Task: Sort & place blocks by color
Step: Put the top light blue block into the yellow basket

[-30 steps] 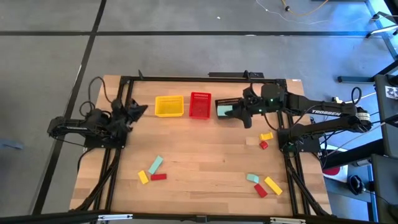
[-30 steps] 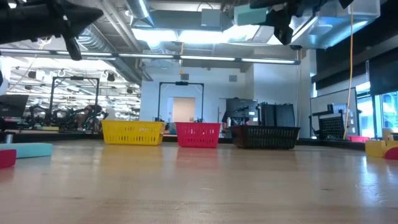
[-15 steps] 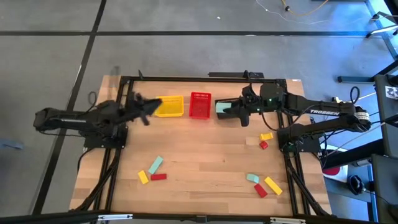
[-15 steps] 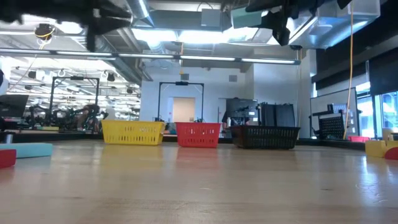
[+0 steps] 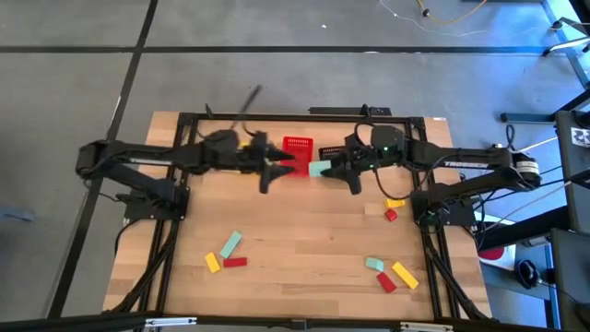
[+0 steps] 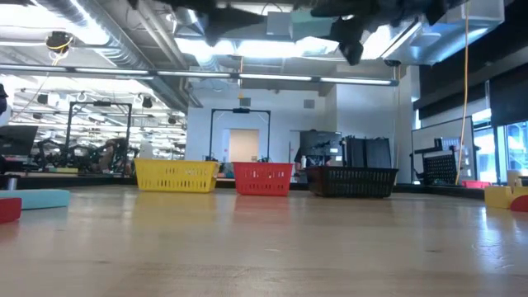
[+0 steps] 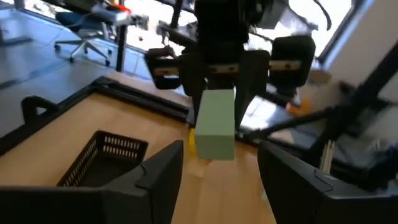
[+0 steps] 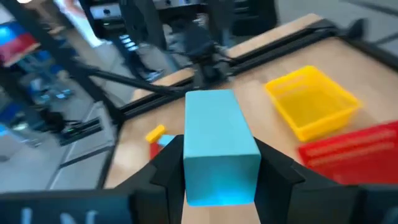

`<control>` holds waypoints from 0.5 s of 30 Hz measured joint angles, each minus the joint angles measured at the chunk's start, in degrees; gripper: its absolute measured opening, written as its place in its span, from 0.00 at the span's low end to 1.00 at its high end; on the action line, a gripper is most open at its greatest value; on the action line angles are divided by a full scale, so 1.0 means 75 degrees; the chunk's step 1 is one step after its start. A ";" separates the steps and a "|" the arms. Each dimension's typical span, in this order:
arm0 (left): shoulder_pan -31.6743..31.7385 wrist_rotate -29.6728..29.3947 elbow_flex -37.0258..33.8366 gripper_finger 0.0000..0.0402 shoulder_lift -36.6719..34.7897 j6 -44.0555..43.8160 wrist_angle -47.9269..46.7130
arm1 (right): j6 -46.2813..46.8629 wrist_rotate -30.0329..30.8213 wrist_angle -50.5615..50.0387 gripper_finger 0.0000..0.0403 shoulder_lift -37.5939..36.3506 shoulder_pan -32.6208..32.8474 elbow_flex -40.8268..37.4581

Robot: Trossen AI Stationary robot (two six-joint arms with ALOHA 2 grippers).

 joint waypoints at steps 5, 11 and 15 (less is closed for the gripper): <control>-0.0304 -0.0113 0.0765 0.50 0.1025 0.0603 -0.0004 | -0.0202 -0.0154 0.0107 0.33 0.0168 0.0138 0.0000; -0.0416 -0.0115 0.1184 0.50 0.1704 0.0098 -0.0049 | -0.0378 -0.0124 0.0178 0.33 0.0172 0.0210 0.0000; -0.0416 0.0092 0.1235 0.50 0.1806 -0.0166 -0.0040 | -0.0367 -0.0132 0.0518 0.33 0.0169 0.0210 0.0000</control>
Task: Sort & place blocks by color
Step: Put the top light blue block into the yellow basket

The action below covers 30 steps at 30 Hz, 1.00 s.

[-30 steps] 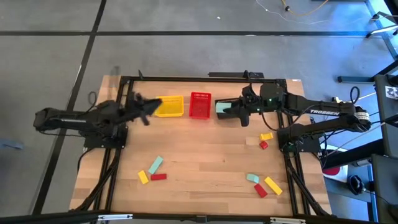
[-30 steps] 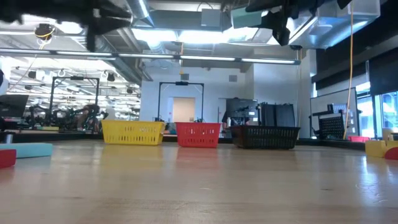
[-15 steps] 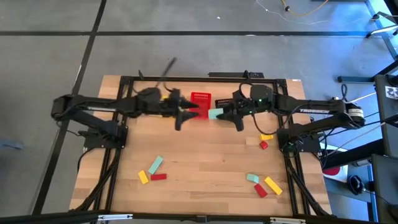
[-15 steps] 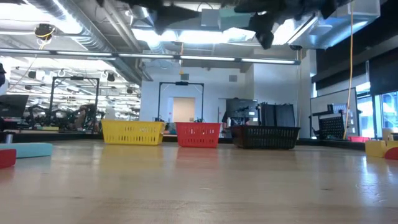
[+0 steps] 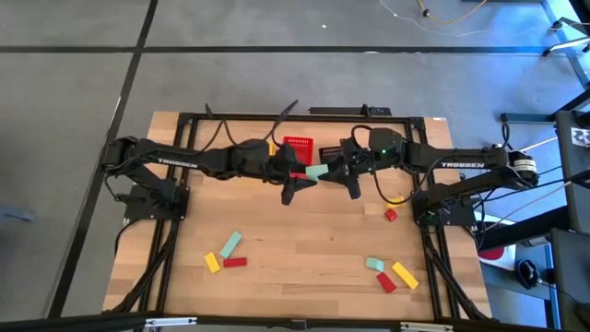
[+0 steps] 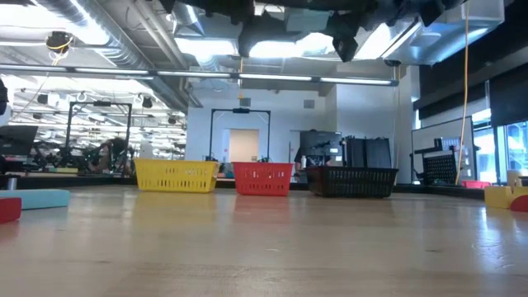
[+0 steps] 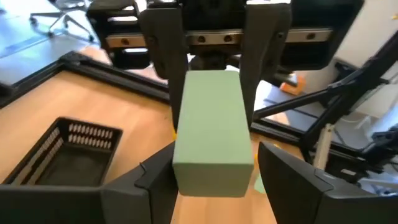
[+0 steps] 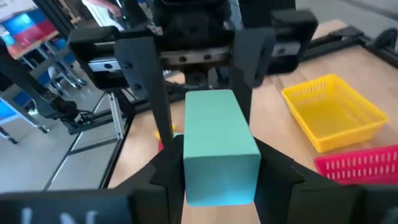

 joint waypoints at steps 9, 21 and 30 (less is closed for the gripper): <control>0.0034 0.0008 0.0004 0.49 -0.0120 0.0051 0.0091 | -0.0032 0.0030 0.0013 0.33 0.0026 0.0000 0.0067; 0.0096 -0.0039 0.0004 0.31 -0.0139 0.0223 0.0147 | -0.0227 0.0186 0.0155 0.33 0.0020 0.0000 0.0050; 0.0306 -0.0138 -0.0009 0.31 -0.0587 0.0516 -0.1074 | -0.0192 0.0341 -0.0434 0.66 -0.0484 -0.0177 0.0070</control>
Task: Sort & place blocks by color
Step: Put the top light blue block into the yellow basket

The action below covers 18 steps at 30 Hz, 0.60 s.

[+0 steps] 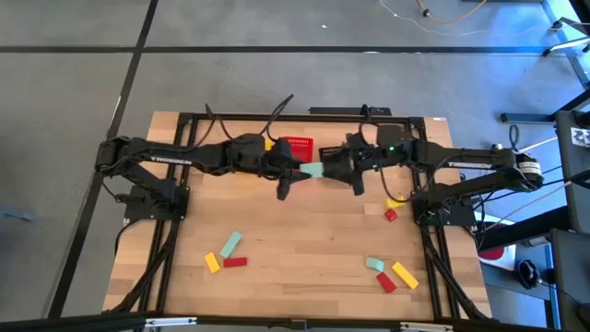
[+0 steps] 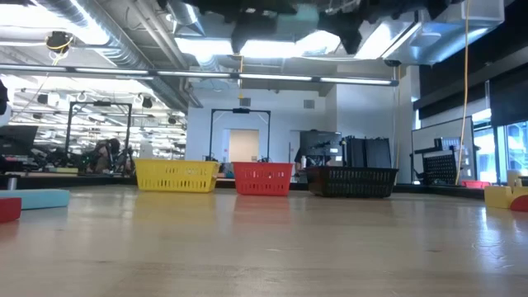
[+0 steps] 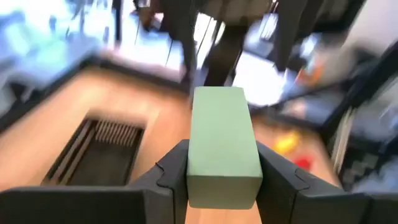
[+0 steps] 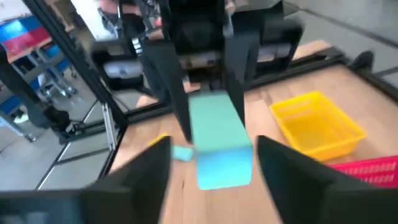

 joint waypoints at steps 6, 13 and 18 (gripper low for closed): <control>0.0277 -0.0402 -0.0002 0.31 -0.1043 0.0641 -0.1657 | 0.0000 0.0895 -0.1275 0.88 -0.0928 -0.0373 -0.0003; 0.0579 -0.0606 -0.0761 0.31 -0.2308 0.1135 -0.1743 | 0.0416 0.1134 -0.1435 0.90 -0.1607 -0.0572 -0.0006; 0.0725 -0.0539 -0.2576 0.31 -0.3462 0.0723 -0.0069 | 0.0600 0.1094 -0.1404 0.90 -0.1708 -0.0563 -0.0009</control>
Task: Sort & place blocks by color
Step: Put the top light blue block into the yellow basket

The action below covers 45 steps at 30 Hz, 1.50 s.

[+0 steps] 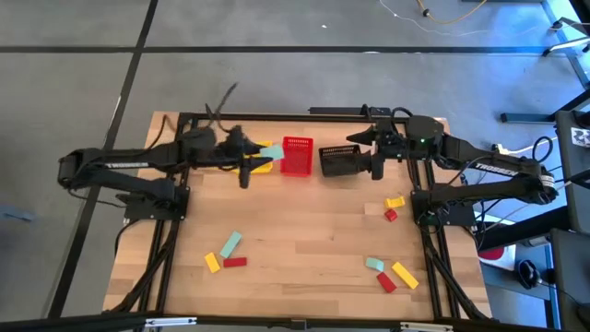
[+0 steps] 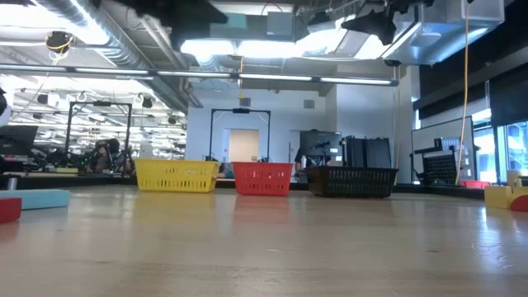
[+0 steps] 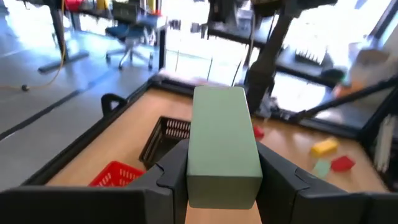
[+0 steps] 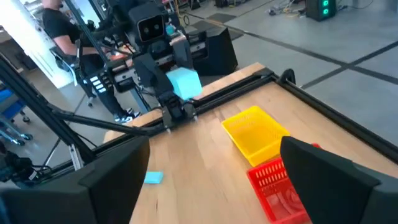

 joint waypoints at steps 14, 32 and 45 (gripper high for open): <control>0.1307 -0.0768 -0.0258 0.31 -0.0708 -0.0581 -0.2167 | 0.0227 0.0005 0.0003 0.90 0.0023 0.0006 0.0000; 0.3108 0.0578 0.1891 0.31 0.3448 -0.0039 -0.6343 | 0.0204 0.0015 -0.0807 0.90 0.0034 0.0006 0.0000; 0.3097 0.0318 0.2953 0.31 0.5200 -0.0029 -0.7786 | 0.0204 0.0021 -0.0843 0.90 0.0293 0.0006 0.0000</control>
